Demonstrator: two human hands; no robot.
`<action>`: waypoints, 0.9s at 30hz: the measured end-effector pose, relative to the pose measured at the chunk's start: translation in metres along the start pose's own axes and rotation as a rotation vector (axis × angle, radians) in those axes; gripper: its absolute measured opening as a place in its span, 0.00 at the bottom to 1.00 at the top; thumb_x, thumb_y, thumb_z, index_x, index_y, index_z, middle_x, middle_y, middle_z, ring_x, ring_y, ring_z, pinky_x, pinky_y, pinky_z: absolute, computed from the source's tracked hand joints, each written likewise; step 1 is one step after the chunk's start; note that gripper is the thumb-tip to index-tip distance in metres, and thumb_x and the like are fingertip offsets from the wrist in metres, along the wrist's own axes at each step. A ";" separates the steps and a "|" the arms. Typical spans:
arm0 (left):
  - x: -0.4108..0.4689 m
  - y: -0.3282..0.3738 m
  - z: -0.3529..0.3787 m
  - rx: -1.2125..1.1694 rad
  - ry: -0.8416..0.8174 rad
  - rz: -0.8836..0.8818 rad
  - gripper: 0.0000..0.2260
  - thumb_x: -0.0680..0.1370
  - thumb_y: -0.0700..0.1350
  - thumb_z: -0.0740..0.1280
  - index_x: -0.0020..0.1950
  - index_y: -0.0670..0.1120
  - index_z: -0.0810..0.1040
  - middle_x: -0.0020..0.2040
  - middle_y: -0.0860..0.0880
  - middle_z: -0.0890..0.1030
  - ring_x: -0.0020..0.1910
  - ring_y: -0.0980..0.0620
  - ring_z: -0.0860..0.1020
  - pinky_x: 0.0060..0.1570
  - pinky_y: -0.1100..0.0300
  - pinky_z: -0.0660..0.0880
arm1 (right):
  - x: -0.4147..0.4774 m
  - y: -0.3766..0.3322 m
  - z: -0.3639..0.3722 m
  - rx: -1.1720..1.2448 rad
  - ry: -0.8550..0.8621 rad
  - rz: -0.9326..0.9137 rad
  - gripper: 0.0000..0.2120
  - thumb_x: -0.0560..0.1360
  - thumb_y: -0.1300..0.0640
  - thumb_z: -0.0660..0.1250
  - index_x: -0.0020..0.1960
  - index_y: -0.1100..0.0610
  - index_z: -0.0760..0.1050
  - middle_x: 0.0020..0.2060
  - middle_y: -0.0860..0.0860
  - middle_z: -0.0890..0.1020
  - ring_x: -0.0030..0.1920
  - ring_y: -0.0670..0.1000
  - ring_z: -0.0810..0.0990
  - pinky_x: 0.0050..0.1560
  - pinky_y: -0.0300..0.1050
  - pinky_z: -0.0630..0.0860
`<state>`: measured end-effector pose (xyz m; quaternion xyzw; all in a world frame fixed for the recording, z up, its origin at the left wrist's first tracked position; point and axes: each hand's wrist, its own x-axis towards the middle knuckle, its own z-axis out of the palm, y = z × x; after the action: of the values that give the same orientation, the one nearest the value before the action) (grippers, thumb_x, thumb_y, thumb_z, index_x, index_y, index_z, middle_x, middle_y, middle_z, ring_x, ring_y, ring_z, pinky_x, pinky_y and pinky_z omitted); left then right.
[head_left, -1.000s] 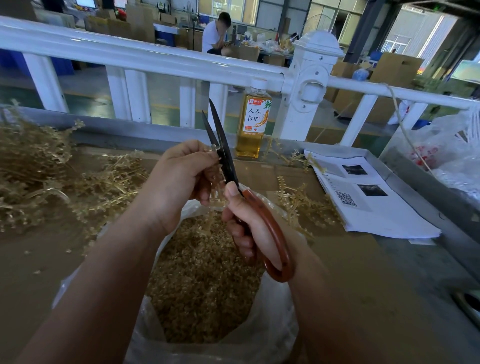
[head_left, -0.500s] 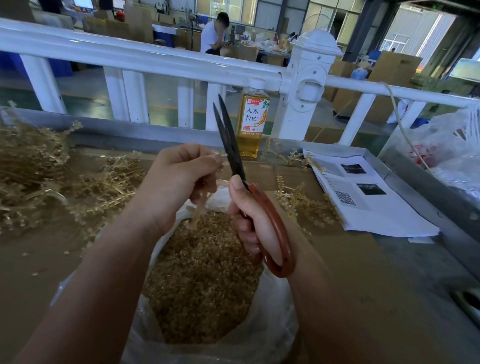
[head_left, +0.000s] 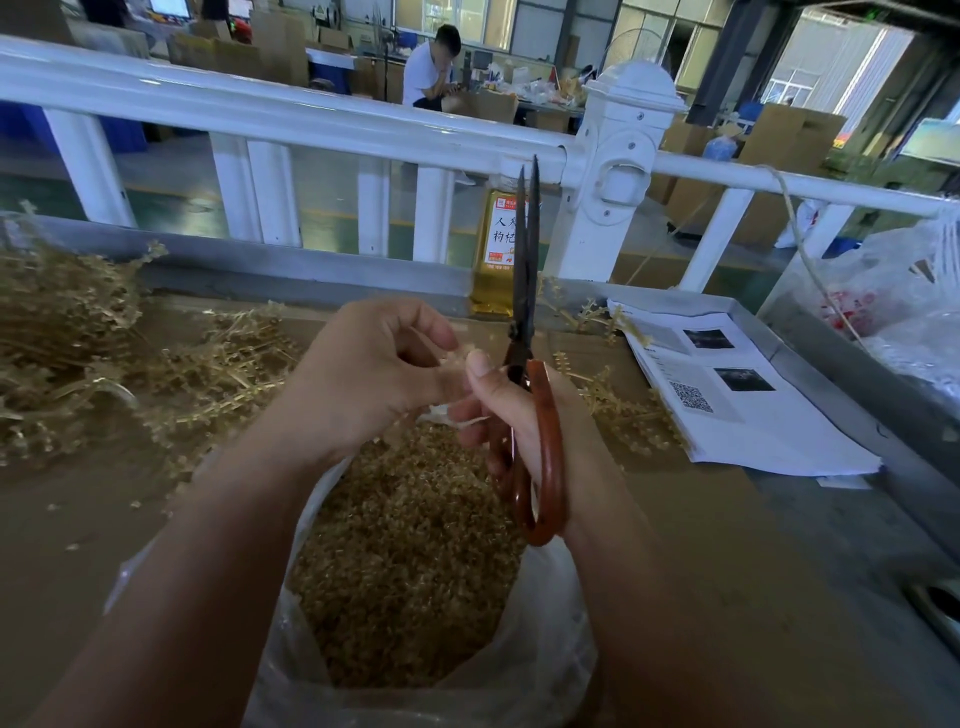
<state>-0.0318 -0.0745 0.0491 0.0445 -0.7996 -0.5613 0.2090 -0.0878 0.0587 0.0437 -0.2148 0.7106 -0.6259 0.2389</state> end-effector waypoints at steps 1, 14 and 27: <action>0.001 0.000 0.002 0.037 -0.010 -0.021 0.19 0.56 0.53 0.74 0.42 0.46 0.76 0.31 0.47 0.81 0.24 0.52 0.73 0.20 0.66 0.69 | -0.001 0.000 0.000 0.023 0.025 -0.007 0.19 0.71 0.45 0.67 0.49 0.62 0.75 0.25 0.46 0.79 0.22 0.43 0.75 0.23 0.36 0.70; 0.002 -0.008 -0.018 -0.027 0.053 -0.194 0.09 0.72 0.45 0.69 0.33 0.44 0.80 0.27 0.47 0.80 0.24 0.53 0.77 0.24 0.66 0.73 | 0.008 0.003 -0.006 0.233 0.256 -0.127 0.11 0.73 0.70 0.66 0.41 0.59 0.66 0.29 0.53 0.80 0.27 0.47 0.80 0.29 0.36 0.75; -0.001 -0.009 -0.015 0.100 -0.266 -0.437 0.07 0.76 0.42 0.66 0.41 0.41 0.81 0.30 0.48 0.82 0.28 0.55 0.80 0.25 0.66 0.73 | 0.005 0.001 -0.004 0.166 0.200 -0.207 0.10 0.73 0.70 0.66 0.41 0.59 0.66 0.31 0.54 0.80 0.27 0.45 0.80 0.30 0.35 0.76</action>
<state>-0.0266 -0.0909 0.0448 0.1523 -0.8181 -0.5539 -0.0268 -0.0941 0.0594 0.0433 -0.2032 0.6509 -0.7219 0.1181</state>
